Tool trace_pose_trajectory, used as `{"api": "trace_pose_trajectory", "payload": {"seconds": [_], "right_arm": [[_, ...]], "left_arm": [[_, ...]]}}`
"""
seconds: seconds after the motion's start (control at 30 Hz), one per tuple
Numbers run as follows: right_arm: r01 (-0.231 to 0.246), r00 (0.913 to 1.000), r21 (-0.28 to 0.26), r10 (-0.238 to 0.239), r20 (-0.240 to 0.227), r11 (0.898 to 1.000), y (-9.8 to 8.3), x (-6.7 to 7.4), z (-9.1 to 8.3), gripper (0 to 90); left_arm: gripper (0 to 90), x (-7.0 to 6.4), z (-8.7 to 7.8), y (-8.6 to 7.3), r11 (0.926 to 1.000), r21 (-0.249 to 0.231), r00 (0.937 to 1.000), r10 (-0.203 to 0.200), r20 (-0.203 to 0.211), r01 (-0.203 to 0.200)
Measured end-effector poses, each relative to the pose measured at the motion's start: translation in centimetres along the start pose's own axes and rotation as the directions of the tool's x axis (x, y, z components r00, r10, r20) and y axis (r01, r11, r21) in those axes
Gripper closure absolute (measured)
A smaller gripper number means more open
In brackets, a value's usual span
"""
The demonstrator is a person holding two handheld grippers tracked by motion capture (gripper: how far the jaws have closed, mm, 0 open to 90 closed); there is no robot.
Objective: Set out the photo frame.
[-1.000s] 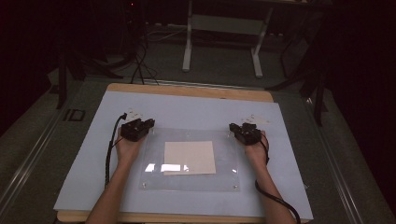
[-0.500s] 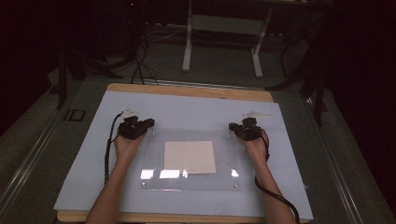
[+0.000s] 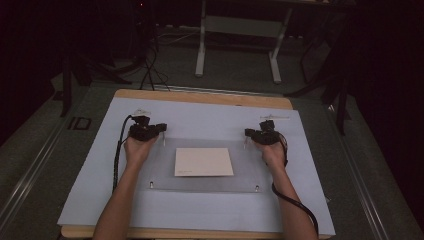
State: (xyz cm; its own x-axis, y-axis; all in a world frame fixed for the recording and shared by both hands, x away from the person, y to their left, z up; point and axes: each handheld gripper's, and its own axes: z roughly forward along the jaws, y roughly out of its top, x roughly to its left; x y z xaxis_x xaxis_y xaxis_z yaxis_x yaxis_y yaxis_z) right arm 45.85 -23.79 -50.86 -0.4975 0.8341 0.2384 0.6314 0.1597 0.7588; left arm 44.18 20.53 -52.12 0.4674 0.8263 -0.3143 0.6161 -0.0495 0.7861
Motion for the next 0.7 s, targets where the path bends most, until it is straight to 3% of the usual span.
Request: {"api": "trace_pose_trajectory", "payload": {"seconds": [0.27,0.5,0.6,0.7], "right_arm": [[-0.058,0.9982,-0.018,0.057,-0.019,0.998,0.3,-0.8,0.8,85.4],[-0.019,0.9996,-0.014,0.019,0.020,1.000,0.5,-0.5,1.1,83.3],[0.031,0.9984,-0.013,-0.031,0.048,0.999,0.4,-0.3,1.0,80.4],[0.060,0.9973,-0.034,-0.058,0.045,0.998,0.3,-0.3,0.2,74.9]], "left_arm": [[85.8,1.0,1.1,0.5,0.9961,-0.004,0.9959,-0.088,0.022,0.088],[85.5,1.0,1.7,0.9,0.9945,0.018,0.9947,-0.103,-0.004,0.103],[85.4,1.1,1.9,0.9,0.9926,0.017,0.9927,-0.120,-0.010,0.121],[85.3,1.1,2.2,0.9,0.9901,0.012,0.9901,-0.139,-0.018,0.140]]}}
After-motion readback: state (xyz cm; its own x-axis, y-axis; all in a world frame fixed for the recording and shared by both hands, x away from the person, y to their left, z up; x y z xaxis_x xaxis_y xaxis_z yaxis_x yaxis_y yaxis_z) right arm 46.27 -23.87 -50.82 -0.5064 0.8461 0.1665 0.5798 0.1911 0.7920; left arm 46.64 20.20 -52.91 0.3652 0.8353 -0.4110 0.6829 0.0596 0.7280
